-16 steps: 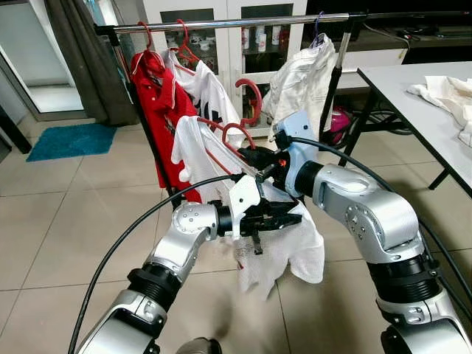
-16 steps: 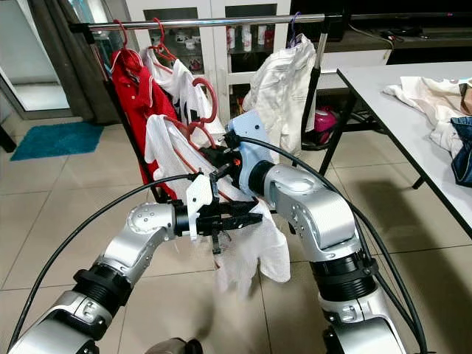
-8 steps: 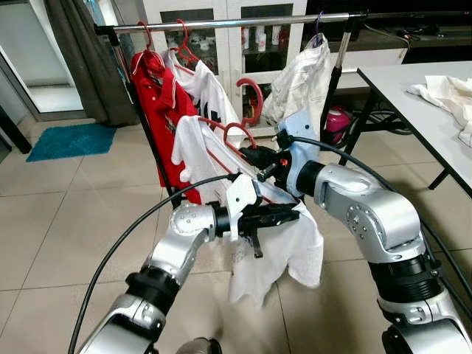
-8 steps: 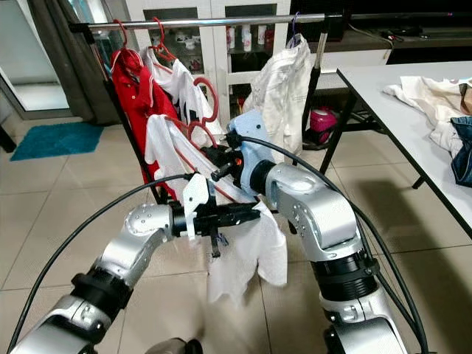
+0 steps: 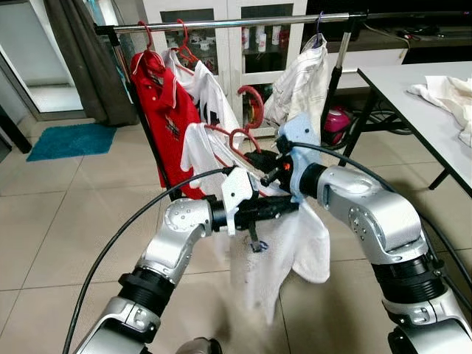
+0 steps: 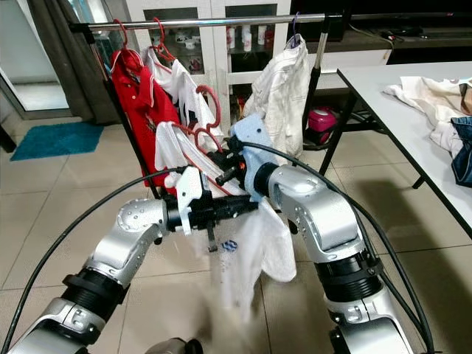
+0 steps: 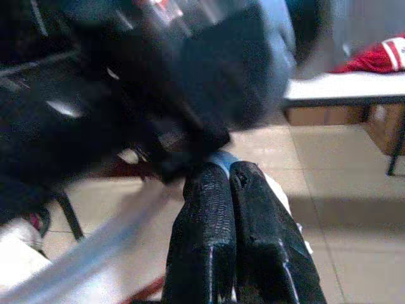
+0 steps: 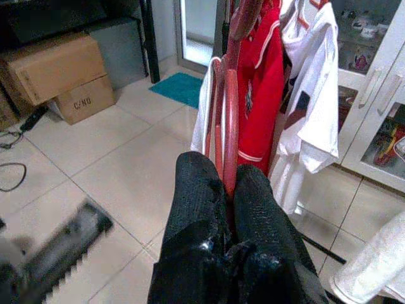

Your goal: Hang hanger

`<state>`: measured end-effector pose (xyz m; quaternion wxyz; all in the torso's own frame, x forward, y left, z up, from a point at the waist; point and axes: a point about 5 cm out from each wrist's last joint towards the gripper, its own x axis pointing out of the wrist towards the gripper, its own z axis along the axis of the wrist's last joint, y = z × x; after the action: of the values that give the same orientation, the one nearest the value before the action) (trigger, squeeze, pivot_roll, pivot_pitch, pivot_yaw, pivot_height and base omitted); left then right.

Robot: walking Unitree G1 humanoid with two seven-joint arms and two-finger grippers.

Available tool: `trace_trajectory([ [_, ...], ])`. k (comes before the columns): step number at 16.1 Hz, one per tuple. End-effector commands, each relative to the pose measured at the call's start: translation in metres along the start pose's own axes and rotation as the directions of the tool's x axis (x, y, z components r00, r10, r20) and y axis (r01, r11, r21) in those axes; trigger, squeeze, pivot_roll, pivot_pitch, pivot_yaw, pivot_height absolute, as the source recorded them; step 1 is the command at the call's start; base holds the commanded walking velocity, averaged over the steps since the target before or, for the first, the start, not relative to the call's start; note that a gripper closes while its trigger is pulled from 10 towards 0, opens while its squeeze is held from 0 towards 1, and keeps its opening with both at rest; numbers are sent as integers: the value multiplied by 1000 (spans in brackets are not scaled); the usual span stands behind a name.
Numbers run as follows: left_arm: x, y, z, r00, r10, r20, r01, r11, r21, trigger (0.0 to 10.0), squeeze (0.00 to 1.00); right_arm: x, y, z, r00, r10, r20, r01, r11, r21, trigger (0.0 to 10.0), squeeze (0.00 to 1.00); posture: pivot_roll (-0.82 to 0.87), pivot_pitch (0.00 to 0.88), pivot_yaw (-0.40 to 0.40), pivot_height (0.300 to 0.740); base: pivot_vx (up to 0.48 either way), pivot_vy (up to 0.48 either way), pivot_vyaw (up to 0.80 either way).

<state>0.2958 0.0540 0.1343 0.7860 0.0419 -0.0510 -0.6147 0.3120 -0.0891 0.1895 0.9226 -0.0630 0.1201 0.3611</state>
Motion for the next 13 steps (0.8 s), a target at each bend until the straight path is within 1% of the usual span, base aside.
trace_trajectory([
  [1,-4,5,8,999,34,11,-35,999,30,0,0,-1,1,-2,1000,11,5,-11,1000,-12,10000,0,-152,0,96,740,0,0,0],
  [3,-8,7,7,999,47,-22,-46,998,50,0,0,-1,1,-2,1000,8,2,-8,1000,-12,10000,0,-150,0,96,740,0,0,0],
  [4,-14,10,2,994,81,-73,-76,995,71,0,0,-2,0,-3,1000,5,2,-5,1000,-13,10000,0,-150,0,97,740,0,0,0],
  [6,-16,11,-1,991,87,-103,-78,993,86,0,0,-2,-1,-3,1000,4,3,-4,1000,-14,10000,0,-149,0,97,740,0,0,0],
  [7,-19,11,-8,979,107,-176,-89,990,108,2000,0,-2,-2,-2,1000,0,8,0,1000,-15,10000,0,-149,0,97,740,0,0,0],
  [8,-21,14,-10,970,137,-202,-114,986,121,10000,0,-2,-3,-1,1000,-2,11,3,1000,-14,10000,0,-148,0,97,740,0,0,0],
  [9,-22,19,-7,965,200,-172,-188,979,85,10000,0,-3,-5,0,1000,-11,16,11,1000,-10,10000,0,-148,0,97,740,0,0,0],
  [10,-23,20,-3,971,204,-128,-202,979,35,10000,0,-3,-7,0,1000,-18,20,18,1000,-3,10000,0,-144,0,96,740,0,0,0],
  [11,-25,13,5,988,147,-54,-150,988,-43,10000,1000,-5,-13,-3,999,-53,9,53,998,25,10000,0,-136,0,92,740,0,0,0],
  [12,-25,5,8,996,91,-27,-93,991,-95,10000,1000,-6,-15,-6,998,-67,4,67,996,53,10000,0,-133,0,91,740,0,0,0],
  [13,-25,2,8,997,73,-19,-75,991,-112,10000,1000,-6,-16,-7,998,-70,5,70,996,60,10000,0,-131,0,90,740,0,0,0],
])
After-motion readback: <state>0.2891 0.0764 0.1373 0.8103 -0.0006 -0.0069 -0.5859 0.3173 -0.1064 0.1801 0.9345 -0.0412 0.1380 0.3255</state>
